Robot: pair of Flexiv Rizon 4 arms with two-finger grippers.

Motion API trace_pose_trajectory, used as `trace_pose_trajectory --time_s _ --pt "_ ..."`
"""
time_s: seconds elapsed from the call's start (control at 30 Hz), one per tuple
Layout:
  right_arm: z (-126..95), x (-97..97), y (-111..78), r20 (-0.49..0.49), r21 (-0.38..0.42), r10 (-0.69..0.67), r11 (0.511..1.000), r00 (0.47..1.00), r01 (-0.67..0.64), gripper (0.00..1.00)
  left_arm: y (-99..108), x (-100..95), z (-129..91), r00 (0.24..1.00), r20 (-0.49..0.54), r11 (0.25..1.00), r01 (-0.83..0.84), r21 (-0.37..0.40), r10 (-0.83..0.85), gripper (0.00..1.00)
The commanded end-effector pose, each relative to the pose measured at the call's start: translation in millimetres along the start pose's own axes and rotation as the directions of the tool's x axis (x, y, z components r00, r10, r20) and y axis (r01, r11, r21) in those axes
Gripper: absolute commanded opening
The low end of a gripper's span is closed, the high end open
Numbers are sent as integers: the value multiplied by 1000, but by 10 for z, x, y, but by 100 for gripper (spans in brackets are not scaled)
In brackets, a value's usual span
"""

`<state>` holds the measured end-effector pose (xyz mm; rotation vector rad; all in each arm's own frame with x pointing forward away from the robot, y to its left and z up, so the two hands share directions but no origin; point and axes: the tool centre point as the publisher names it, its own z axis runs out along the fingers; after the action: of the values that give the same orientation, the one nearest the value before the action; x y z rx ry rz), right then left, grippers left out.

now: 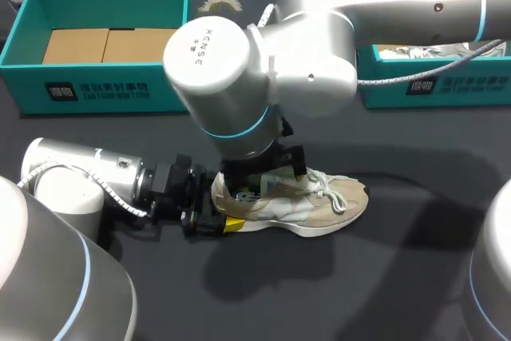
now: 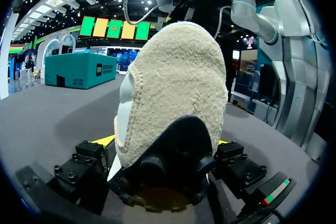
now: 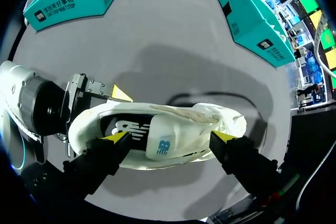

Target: Take the shoe out of the shoebox, open the shoe tongue, remove and reinsert the insole, then place the shoe into the shoebox

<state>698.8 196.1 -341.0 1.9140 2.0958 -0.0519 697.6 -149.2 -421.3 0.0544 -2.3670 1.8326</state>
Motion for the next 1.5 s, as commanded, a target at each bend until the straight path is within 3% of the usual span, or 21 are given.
trace_pose_trajectory --time_s 0.03,0.47,0.93,1.0,1.07,1.1,1.3,1.5 --pt "50 67 -67 130 -38 286 958 949 -283 100 51 25 -13 1000 2 1000 0 0 0 0" --pt "245 -15 -74 174 -71 369 929 913 -362 100 51 25 -13 1000 2 1000 0 0 0 0" --pt "168 -121 -146 195 -118 424 906 885 -408 100 51 25 -13 1000 2 1000 0 0 0 0" --pt "170 -134 -137 197 -119 426 905 883 -409 96 51 25 -13 1000 2 1000 0 0 0 0" --pt "172 -149 -128 199 -119 428 904 882 -411 82 51 25 -13 1000 2 1000 0 0 0 0" --pt "169 -156 -124 200 -119 428 903 881 -412 80 51 25 -13 1000 2 1000 0 0 0 0" --pt "110 -218 -113 201 -120 441 897 875 -425 75 51 25 -13 1000 2 1000 0 0 0 0" --pt "62 -249 -139 202 -115 449 893 870 -435 76 51 25 -13 1000 2 1000 0 0 0 0"
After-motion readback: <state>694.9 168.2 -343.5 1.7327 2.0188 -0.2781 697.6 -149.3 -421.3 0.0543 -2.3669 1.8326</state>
